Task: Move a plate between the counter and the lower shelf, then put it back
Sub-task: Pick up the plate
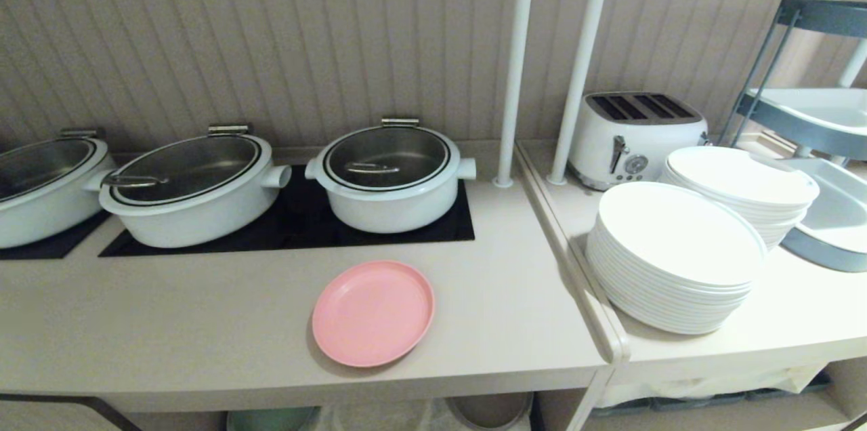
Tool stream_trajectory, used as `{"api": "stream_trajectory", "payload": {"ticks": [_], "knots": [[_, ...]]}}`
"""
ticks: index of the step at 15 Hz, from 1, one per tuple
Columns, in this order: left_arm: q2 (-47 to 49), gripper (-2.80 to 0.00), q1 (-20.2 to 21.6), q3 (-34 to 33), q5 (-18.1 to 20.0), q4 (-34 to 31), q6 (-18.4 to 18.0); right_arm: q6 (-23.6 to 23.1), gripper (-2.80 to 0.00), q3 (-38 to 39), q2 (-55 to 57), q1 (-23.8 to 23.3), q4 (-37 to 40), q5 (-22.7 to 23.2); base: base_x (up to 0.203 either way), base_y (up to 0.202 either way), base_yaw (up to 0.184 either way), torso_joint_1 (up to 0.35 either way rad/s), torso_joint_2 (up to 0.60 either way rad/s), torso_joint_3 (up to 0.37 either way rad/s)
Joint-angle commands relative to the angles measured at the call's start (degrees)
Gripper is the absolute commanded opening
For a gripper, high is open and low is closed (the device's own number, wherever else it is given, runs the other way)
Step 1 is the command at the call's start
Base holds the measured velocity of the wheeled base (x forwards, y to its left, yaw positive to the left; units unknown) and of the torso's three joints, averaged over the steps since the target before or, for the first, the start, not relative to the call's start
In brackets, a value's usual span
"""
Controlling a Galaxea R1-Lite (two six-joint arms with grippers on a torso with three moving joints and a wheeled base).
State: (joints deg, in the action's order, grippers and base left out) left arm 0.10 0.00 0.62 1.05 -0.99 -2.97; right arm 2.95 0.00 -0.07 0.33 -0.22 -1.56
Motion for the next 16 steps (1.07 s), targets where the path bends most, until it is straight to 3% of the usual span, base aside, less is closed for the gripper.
{"api": "stream_trajectory", "payload": {"ticks": [1,16], "knots": [[-0.02,-2.8,0.0,-0.01,-0.08,0.02,-0.02,0.03,-2.8,0.0,0.07,0.02,-0.04,-0.02,0.0,0.0,0.0,0.0,0.0,0.0],[-0.1,-2.8,0.0,-0.01,-0.17,0.02,-0.02,0.04,-2.8,0.0,0.07,0.02,-0.04,-0.02,0.0,0.0,0.0,0.0,0.0,0.0]]}}
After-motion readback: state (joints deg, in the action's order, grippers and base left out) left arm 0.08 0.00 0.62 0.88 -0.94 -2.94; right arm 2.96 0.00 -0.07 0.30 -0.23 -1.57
